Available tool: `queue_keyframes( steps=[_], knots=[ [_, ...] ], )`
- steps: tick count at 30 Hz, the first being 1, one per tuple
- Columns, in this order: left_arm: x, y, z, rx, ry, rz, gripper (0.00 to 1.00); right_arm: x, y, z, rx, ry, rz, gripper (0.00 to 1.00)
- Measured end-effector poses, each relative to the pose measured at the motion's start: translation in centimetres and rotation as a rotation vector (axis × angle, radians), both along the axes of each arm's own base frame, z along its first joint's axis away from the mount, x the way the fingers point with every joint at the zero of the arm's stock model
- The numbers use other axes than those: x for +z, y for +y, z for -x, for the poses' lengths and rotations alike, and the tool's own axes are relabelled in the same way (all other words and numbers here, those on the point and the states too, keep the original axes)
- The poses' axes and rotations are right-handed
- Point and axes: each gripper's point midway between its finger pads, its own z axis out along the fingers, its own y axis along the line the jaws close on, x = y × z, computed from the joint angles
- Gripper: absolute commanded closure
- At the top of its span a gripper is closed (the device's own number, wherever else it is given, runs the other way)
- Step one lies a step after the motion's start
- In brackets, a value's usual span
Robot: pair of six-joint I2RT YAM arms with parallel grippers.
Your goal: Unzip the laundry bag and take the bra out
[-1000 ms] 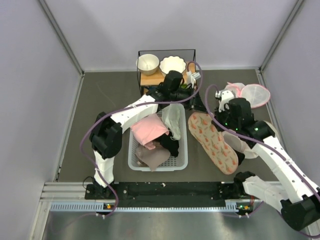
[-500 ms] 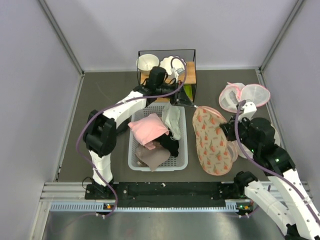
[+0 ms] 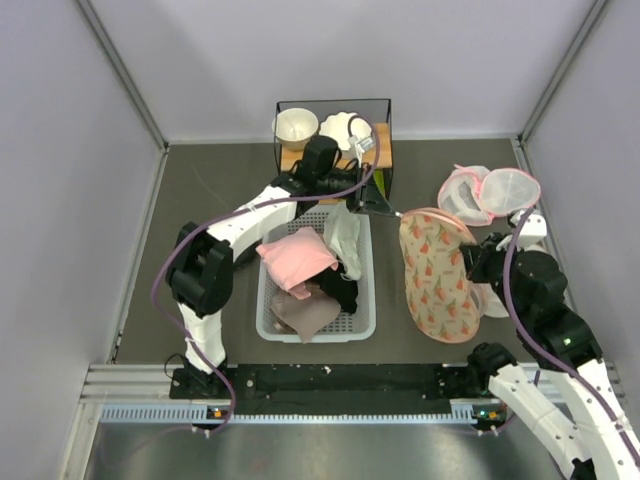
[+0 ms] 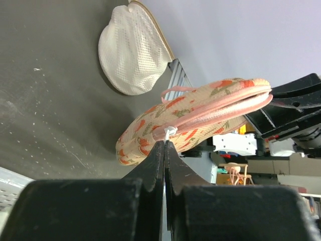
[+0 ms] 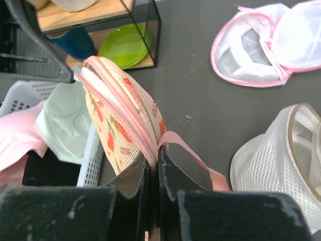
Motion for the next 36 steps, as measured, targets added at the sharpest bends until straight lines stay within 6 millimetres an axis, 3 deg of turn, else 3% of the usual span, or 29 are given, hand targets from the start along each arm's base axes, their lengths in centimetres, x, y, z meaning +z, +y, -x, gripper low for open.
queue_keyframes(
  steps=[3, 4, 6, 7, 10, 12, 17, 22, 24, 27, 31, 36],
  knots=[
    [-0.6, -0.6, 0.0, 0.02, -0.022, -0.019, 1.0, -0.7, -0.6, -0.6, -0.065, 0.038, -0.016, 1.0],
    [-0.8, -0.8, -0.1, 0.025, -0.026, -0.024, 0.96, -0.8, -0.7, -0.8, -0.081, 0.045, -0.022, 1.0],
    [-1.3, -1.0, -0.4, 0.04, -0.034, -0.036, 0.81, -1.1, -0.8, -1.1, -0.109, 0.062, -0.035, 1.0],
    [-1.5, -1.1, -0.7, 0.049, -0.038, -0.044, 0.61, -1.3, -0.8, -1.3, -0.119, 0.073, -0.041, 1.0],
    [-2.3, -1.0, -1.5, 0.083, -0.05, -0.088, 0.31, -1.9, -1.0, -2.0, -0.165, 0.103, -0.054, 1.0],
    [-2.7, -0.6, -2.3, 0.128, -0.074, -0.127, 0.23, -2.4, -1.1, -2.5, -0.197, 0.126, -0.063, 1.0],
    [-2.5, 1.6, -3.2, 0.231, -0.137, -0.233, 0.2, -3.9, -1.4, -3.6, -0.277, 0.184, -0.075, 1.0],
    [-0.1, 2.9, -2.4, 0.262, -0.204, -0.248, 0.2, -5.9, -1.8, -5.2, -0.373, 0.254, -0.063, 1.0],
    [0.6, 2.6, -1.2, 0.25, -0.231, -0.248, 0.22, -6.5, -1.7, -5.7, -0.398, 0.278, -0.064, 1.0],
    [0.7, 0.7, 2.2, 0.176, -0.258, -0.252, 0.24, -7.3, -1.7, -6.3, -0.434, 0.31, -0.068, 1.0],
    [-1.9, -1.6, 6.9, 0.081, -0.24, -0.274, 0.23, -7.3, -1.4, -6.8, -0.453, 0.327, -0.086, 1.0],
    [-6.4, -2.1, 10.8, 0.057, -0.205, -0.351, 0.23, -7.2, -1.6, -7.2, -0.481, 0.347, -0.129, 1.0]
  ],
)
